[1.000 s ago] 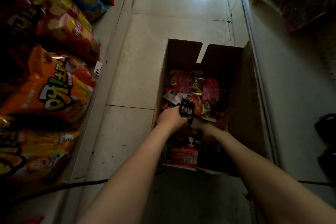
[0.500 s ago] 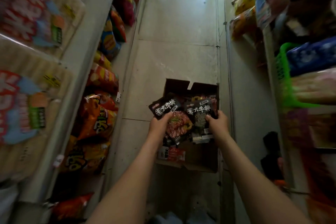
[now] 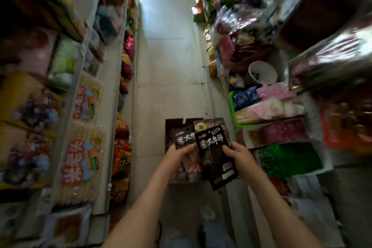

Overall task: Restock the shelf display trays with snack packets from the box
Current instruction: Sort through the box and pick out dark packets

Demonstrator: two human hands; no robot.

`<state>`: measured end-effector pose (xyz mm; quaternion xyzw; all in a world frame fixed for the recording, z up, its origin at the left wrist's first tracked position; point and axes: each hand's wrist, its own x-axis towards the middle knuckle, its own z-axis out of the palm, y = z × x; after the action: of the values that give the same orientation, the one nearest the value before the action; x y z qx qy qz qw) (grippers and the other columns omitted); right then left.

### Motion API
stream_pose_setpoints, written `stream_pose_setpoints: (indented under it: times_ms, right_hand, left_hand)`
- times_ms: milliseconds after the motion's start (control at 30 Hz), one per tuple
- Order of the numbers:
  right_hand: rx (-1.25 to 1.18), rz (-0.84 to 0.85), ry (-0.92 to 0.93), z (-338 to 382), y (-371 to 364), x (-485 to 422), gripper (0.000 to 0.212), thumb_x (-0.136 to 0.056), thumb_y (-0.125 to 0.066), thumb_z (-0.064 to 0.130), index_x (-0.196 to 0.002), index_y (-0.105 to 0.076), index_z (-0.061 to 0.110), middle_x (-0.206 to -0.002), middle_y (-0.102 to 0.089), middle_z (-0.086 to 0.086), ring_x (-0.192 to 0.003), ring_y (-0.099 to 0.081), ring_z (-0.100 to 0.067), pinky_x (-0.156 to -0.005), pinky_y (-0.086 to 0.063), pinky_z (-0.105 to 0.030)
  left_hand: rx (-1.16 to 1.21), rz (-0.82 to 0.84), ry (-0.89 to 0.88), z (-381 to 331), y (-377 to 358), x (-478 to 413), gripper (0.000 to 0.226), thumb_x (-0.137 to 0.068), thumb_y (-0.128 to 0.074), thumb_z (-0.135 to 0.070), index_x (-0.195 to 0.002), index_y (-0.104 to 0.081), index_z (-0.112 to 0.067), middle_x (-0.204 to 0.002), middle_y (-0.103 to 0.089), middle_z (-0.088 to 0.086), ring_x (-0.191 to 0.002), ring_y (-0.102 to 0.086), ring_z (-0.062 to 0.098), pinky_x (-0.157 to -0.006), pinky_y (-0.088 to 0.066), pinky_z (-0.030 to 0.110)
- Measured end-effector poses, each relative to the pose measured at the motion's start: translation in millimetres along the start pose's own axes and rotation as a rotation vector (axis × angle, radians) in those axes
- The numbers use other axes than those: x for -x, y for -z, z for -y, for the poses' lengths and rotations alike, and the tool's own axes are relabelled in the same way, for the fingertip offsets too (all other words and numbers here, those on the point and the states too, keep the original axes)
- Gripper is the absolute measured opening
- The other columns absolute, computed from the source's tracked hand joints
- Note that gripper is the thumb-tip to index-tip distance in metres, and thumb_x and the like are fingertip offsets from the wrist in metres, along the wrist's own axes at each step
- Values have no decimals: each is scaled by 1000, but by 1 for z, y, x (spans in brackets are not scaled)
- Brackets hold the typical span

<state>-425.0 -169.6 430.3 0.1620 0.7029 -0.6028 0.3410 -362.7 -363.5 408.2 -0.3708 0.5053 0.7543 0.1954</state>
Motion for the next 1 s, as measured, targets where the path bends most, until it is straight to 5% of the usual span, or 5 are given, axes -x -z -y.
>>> stream_pose_setpoints:
  times_ms: [133, 300, 433, 667, 1000]
  right_hand:
    - [-87, -175, 29, 12, 26, 103, 21, -94, -55, 8, -112, -61, -2, -105, -69, -18, -96, -65, -36, -86, -52, -47]
    - [-182, -490, 102, -13, 55, 208, 12, -97, -53, 13, -109, -50, 13, -105, -59, -4, -88, -59, -14, -69, -46, -25]
    - [-429, -630, 145, -52, 77, 281, 37, -94, -59, 19, -127, -46, 27, -125, -57, -1, -110, -57, -22, -92, -48, -41]
    - [-412, -690, 95, -104, 100, 366, 99, -69, -85, 29, -144, -20, 33, -132, -48, 4, -121, -48, -20, -98, -44, -39]
    - [-606, -708, 12, -228, 146, 488, 71, -77, -77, 11, -129, -33, 28, -109, -61, -6, -93, -64, -26, -71, -54, -35]
  left_hand:
    - [-68, 224, 21, -27, -58, 87, 23, -91, -64, -21, -113, -62, -16, -105, -73, 14, -94, -70, 31, -75, -57, 40]
    - [-156, 441, 259, -19, -124, 155, 64, -87, -49, -65, -116, -69, -12, -115, -70, 13, -106, -67, 28, -97, -50, 44]
    - [-356, 579, 260, 10, -178, 210, 46, -95, -51, -45, -117, -66, -8, -96, -75, 10, -80, -73, 21, -67, -56, 30]
    - [-530, 693, 124, 83, -234, 271, 41, -99, -46, -41, -122, -63, -11, -106, -73, 9, -90, -72, 21, -68, -57, 31]
    - [-559, 681, 98, 231, -259, 356, 32, -92, -63, -33, -115, -65, -10, -101, -74, 12, -93, -71, 29, -74, -58, 39]
